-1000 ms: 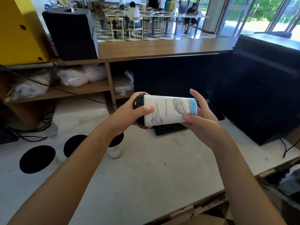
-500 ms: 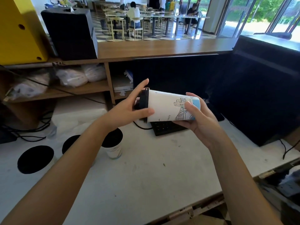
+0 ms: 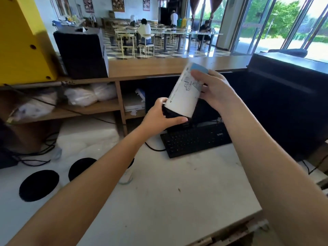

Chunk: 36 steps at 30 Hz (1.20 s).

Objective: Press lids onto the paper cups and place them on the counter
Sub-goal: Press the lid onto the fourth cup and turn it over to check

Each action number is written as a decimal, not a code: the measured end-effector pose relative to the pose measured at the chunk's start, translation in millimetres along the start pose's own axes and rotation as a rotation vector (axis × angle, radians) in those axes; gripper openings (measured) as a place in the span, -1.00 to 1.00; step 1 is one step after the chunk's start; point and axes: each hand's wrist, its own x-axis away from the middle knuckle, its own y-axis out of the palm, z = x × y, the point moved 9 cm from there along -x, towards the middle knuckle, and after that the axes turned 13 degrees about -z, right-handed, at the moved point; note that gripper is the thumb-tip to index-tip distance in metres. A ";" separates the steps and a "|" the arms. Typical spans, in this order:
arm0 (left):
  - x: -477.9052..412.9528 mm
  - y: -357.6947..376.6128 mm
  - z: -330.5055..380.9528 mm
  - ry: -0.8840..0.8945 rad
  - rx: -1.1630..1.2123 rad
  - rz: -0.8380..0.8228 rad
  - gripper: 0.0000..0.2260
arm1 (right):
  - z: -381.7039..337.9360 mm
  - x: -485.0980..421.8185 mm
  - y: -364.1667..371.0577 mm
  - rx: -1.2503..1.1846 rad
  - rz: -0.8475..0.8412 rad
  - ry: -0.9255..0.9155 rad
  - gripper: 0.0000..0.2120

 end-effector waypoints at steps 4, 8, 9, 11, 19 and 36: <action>-21.8 4.2 -3.0 -0.006 0.105 0.076 -0.25 | -32.8 -28.8 19.8 0.309 -0.010 -0.065 -0.49; -37.8 5.8 -15.8 -0.007 0.226 0.071 -0.24 | -36.4 -48.2 24.5 0.474 0.021 -0.112 -0.37; -40.7 6.7 -21.0 -0.014 0.245 0.062 -0.23 | -34.0 -51.0 24.8 0.507 0.023 -0.115 -0.37; -45.5 8.8 -30.1 -0.028 0.268 0.041 -0.21 | -27.9 -54.7 24.9 0.558 0.028 -0.111 -0.36; -48.9 24.3 -52.0 -0.062 0.424 -0.023 -0.23 | -13.4 -59.1 33.4 0.688 0.001 -0.079 -0.33; -32.7 21.4 -42.9 0.086 1.608 0.132 -0.58 | 30.6 -5.0 -15.2 0.489 -0.077 0.058 -0.42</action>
